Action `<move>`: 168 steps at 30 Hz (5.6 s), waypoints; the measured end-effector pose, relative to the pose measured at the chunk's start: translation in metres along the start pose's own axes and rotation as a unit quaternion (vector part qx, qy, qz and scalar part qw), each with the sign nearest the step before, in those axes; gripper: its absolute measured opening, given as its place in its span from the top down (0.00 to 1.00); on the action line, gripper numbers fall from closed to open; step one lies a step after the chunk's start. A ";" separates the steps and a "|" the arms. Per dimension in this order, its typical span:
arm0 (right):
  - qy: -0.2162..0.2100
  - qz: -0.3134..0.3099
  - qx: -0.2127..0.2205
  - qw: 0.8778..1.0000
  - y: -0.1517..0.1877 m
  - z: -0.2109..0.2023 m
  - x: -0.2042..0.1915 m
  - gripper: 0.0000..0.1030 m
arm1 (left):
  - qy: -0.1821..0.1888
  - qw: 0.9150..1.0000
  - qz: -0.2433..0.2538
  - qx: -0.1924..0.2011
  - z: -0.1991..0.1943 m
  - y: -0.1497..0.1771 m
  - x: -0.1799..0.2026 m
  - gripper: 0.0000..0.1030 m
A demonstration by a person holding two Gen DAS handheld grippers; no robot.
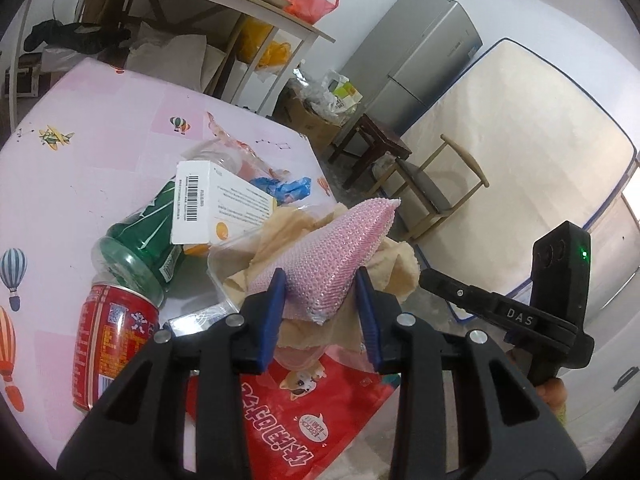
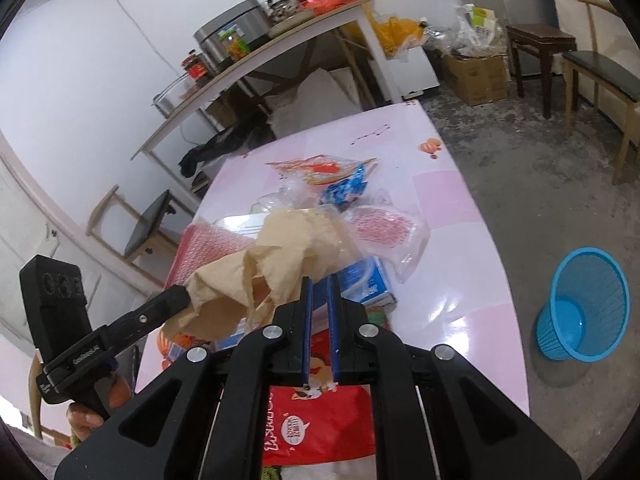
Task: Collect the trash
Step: 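Lift the pink sponge with the left tool while the right tool lifts the tan paper, then carry both held items over the blue wastebasket and open both tools, then move both open tools back toward the table items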
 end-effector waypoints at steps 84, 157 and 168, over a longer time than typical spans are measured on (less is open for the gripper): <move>-0.042 -0.081 -0.074 0.993 -0.010 0.052 -0.032 0.94 | -0.051 0.997 0.039 -0.033 0.018 -0.013 -0.037 0.61; 0.229 0.351 0.102 0.902 -0.090 -0.054 0.480 0.84 | 0.057 0.936 0.132 -0.322 0.463 0.005 0.277 0.67; 0.236 0.335 0.103 0.906 -0.079 -0.050 0.478 0.64 | 0.060 0.945 0.136 -0.290 0.437 -0.016 0.280 0.66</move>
Point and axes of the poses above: each gripper's, at about its wrist camera, not at the fingertips, and z roughly the way its jaws point, x to its right, y to its underside, the point moved 4 cm from there along z, roughly the way its jaws point, and after that the axes turned 14 degrees about z, right-handed, at the moved point
